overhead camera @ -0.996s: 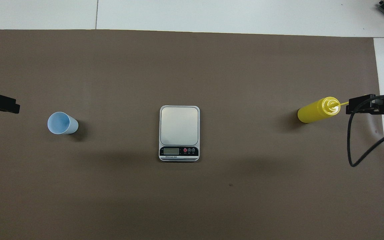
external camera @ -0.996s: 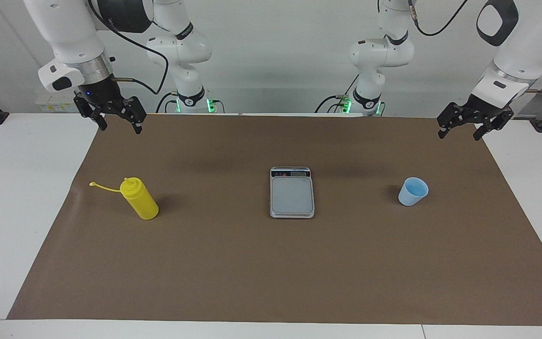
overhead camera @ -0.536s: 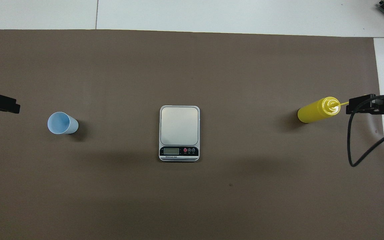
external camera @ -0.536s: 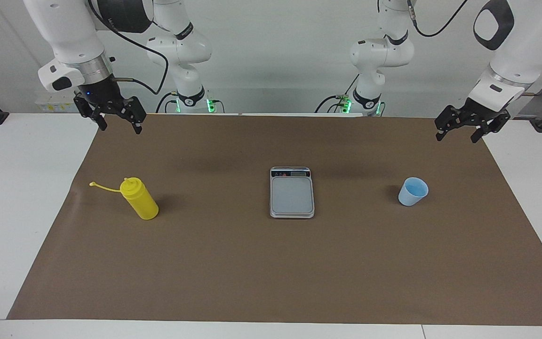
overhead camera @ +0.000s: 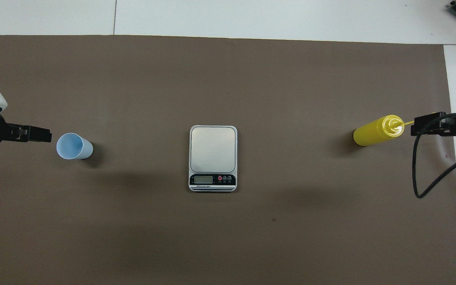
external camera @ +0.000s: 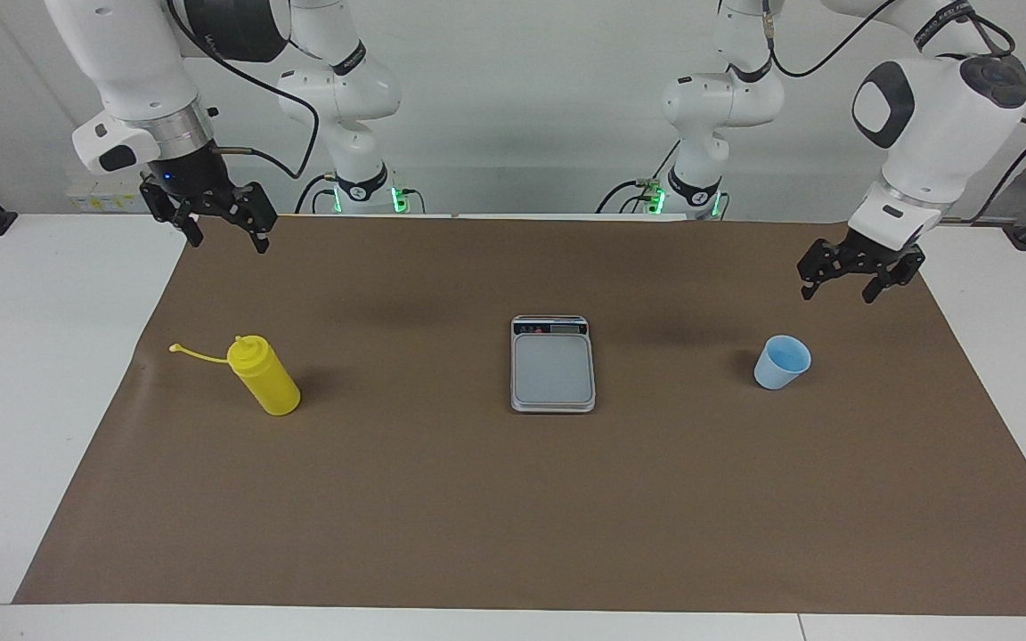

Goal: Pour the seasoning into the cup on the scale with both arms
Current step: 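Reach the left gripper to the light-blue cup and grasp it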

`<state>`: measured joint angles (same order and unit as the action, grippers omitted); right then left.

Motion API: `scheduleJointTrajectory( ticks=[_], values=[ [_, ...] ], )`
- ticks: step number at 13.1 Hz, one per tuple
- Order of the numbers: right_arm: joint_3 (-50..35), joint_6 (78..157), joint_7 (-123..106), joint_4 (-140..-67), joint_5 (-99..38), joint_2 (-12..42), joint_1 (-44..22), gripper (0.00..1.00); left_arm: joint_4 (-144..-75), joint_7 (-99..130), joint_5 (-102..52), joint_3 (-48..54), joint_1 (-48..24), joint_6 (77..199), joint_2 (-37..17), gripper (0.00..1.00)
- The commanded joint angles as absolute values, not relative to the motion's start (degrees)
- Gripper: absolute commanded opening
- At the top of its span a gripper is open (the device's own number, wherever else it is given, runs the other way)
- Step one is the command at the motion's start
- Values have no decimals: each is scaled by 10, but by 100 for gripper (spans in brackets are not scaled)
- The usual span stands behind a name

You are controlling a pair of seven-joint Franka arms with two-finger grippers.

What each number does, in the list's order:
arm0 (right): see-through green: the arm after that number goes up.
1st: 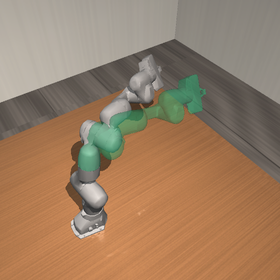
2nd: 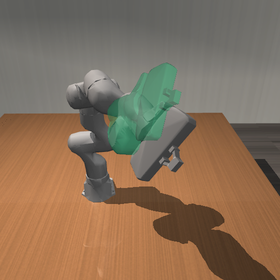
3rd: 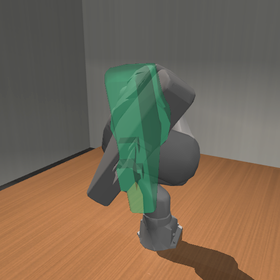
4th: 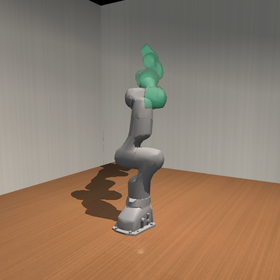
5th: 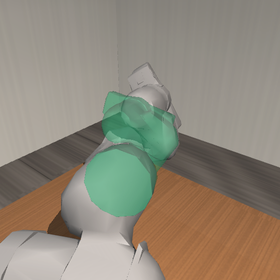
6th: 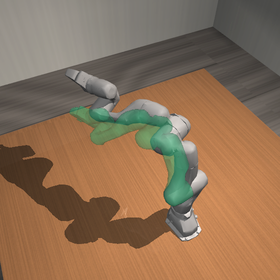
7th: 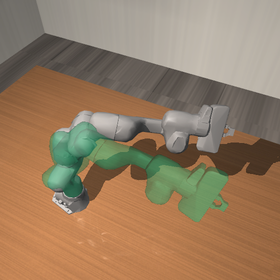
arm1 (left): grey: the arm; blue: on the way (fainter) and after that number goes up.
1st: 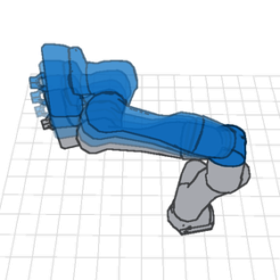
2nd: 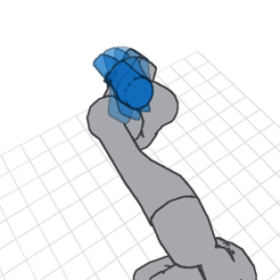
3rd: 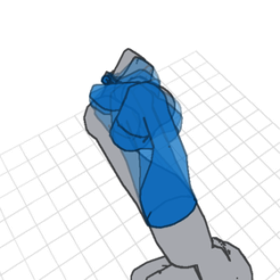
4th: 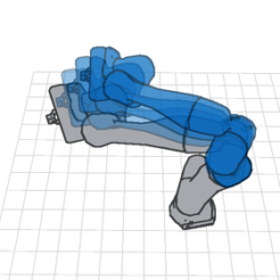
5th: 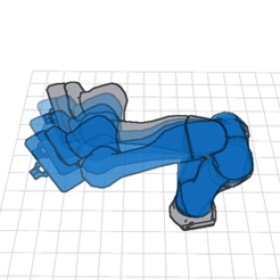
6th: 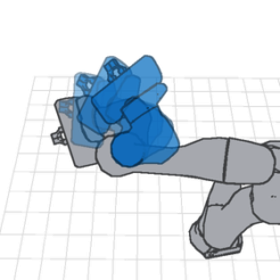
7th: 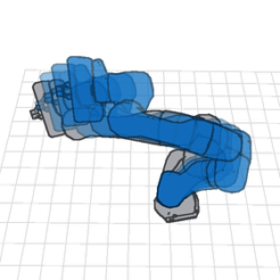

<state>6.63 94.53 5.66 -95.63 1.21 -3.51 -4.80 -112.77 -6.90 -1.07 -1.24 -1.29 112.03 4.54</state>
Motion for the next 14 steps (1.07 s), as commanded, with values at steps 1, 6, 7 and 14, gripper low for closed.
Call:
scheduleJointTrajectory(
  ticks=[1,6,7,14],
  values=[
    [69,942,57,-962,14,-42,-48,100,-1186,-71,-18,-18,-18,1188,51,100],
    [69,941,57,-962,14,-42,-49,100,-1237,-87,-18,-26,-13,1308,16,100],
    [69,941,57,-962,14,-42,-49,100,-1237,-89,-18,-32,-13,1317,14,100],
    [69,942,57,-962,14,-42,-48,100,-1297,-91,-18,-53,-10,1394,-1,100]
  ],
)
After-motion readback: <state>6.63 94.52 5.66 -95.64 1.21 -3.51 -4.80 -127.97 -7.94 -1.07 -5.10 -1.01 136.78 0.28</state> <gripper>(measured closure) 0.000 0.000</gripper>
